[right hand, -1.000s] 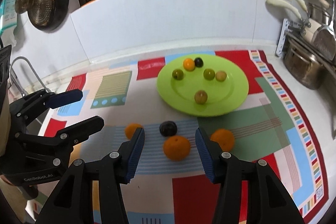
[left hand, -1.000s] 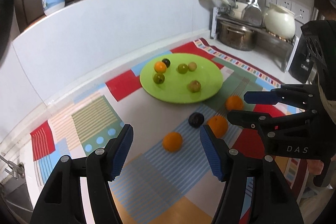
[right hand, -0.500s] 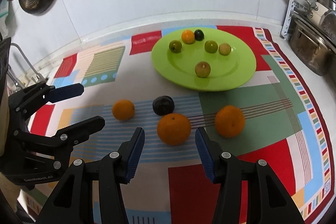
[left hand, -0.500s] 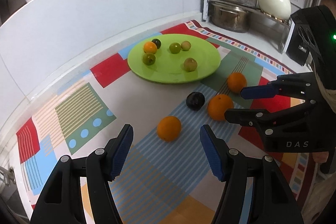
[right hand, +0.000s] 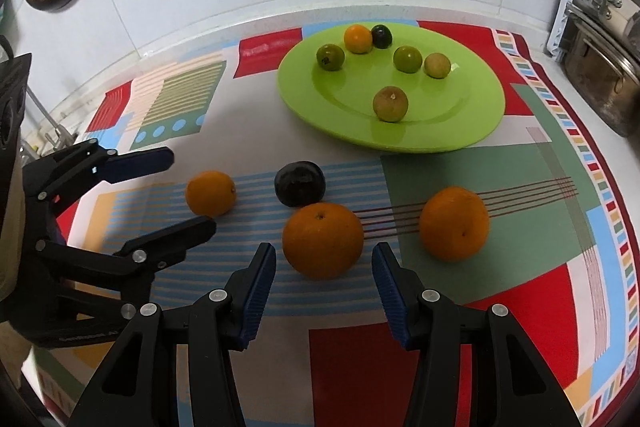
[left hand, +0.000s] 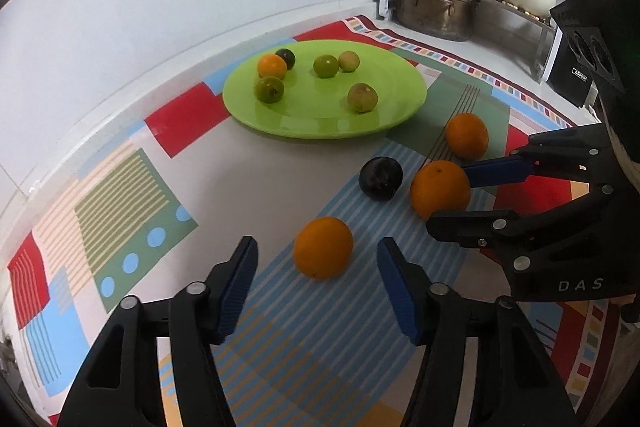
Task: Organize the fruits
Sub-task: 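Grasp a small orange with the left tool while the right tool grasps a large orange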
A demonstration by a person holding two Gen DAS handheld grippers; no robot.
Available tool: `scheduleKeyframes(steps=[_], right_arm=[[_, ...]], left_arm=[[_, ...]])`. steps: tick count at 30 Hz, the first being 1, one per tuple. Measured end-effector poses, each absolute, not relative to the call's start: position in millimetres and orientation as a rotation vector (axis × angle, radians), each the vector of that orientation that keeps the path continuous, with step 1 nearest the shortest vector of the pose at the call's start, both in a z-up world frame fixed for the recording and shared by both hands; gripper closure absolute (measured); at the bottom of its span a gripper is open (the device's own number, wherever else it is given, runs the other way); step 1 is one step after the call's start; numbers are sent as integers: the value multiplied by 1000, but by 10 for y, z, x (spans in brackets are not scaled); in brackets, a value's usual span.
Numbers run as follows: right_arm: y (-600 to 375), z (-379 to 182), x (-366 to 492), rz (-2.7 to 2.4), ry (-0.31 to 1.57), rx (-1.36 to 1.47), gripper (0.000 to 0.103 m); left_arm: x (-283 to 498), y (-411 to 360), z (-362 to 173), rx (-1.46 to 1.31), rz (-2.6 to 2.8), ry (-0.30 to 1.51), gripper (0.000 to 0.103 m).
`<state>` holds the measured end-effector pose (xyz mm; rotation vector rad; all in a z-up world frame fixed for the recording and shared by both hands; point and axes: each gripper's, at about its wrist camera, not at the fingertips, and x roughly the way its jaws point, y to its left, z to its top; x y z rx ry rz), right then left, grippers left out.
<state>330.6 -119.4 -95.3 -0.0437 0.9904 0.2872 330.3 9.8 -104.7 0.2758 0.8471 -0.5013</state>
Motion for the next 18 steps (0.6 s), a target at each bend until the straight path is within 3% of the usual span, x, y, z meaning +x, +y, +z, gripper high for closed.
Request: scheduleKeyframes(steps=[7, 10, 18], right_arm=[[-1190, -1002, 3360, 299, 1001, -30, 53], [-1191, -1012, 3367, 306, 1002, -26, 59], [-1196, -980, 3343, 321, 987, -19, 60]], left_arm=[[3393, 65, -1115, 241, -520, 887, 60], [3407, 51, -1131, 240, -518, 897, 70], [3346, 46, -1056, 230, -501, 889, 70]])
